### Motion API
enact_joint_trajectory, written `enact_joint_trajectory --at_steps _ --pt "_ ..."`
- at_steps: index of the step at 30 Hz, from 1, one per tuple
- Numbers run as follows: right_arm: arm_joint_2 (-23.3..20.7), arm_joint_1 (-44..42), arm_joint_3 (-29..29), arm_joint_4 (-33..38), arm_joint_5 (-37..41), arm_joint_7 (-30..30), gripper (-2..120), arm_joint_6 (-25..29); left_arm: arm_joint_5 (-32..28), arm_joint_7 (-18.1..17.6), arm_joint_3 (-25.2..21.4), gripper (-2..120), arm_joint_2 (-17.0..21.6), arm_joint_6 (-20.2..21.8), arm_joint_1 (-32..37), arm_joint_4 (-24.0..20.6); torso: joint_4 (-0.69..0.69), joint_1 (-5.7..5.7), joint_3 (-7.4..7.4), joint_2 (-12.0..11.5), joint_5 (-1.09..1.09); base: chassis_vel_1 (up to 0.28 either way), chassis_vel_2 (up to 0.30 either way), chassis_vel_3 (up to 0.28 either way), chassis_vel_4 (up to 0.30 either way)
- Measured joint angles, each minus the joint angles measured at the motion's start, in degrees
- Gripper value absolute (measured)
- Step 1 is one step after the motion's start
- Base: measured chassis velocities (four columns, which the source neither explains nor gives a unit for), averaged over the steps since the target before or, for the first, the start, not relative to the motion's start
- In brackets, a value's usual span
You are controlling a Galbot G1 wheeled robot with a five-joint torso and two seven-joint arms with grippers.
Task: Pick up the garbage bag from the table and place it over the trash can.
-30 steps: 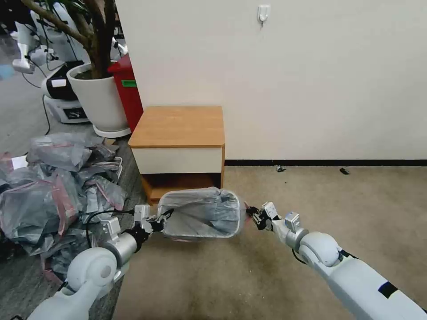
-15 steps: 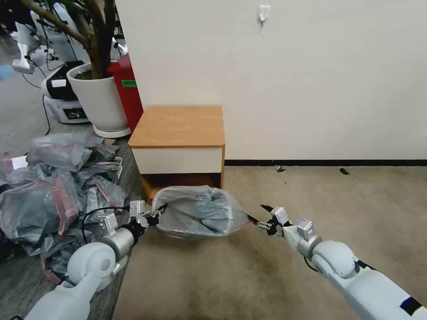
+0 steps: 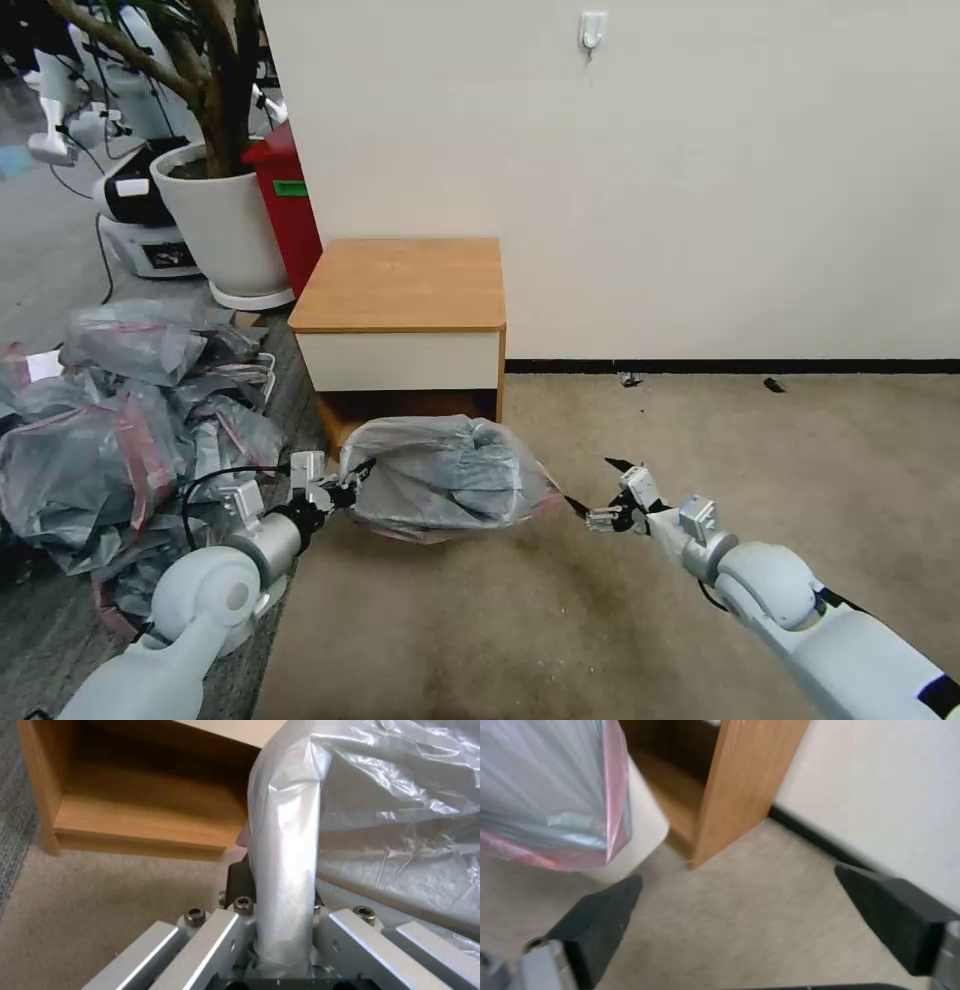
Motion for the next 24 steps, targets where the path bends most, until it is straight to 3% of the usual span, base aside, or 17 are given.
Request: enact_joint_trajectory --at_steps 3,5,8,14,17,24 --pt "-0.6 -2.4 4.3 5.2 -9.1 -0.9 83 0.9 0.7 -0.3 -0.1 2 -0.3 -0.6 0.7 -1.0 0.00 0.00 0.00 0.0 0.00 0.000 0.000 0.000 0.000" --pt "-0.9 -3.1 5.4 6.8 -10.7 -0.9 80 0.8 0.8 -0.4 -0.2 2 -0.4 -0.7 0.9 -1.3 0.00 0.00 0.00 0.0 -0.03 0.000 0.000 0.000 0.000" --pt "-1.3 -4.6 8.3 13.3 -15.1 -0.8 65 -0.4 1.3 -1.1 -0.3 2 -0.5 -0.9 1.5 -2.1 0.00 0.00 0.00 0.0 -0.01 0.000 0.000 0.000 0.000" --pt "-2.5 -4.8 9.6 21.4 -15.8 -1.5 46 -1.8 2.8 -1.8 -0.3 2 -0.6 -1.9 2.0 -2.5 0.00 0.00 0.00 0.0 -0.01 0.000 0.000 0.000 0.000" --pt "-4.0 -4.3 10.2 27.5 -15.5 -5.5 32 -3.7 5.6 -3.5 0.2 2 -0.9 -2.7 2.2 -3.1 0.00 0.00 0.00 0.0 -0.02 0.000 0.000 0.000 0.000" --pt "-5.5 -0.9 5.8 31.1 -17.3 -12.8 9 -6.9 12.2 -5.6 1.5 2 -1.9 -3.9 3.0 -4.0 0.00 0.00 0.00 0.0 0.00 0.000 0.000 0.000 0.000"
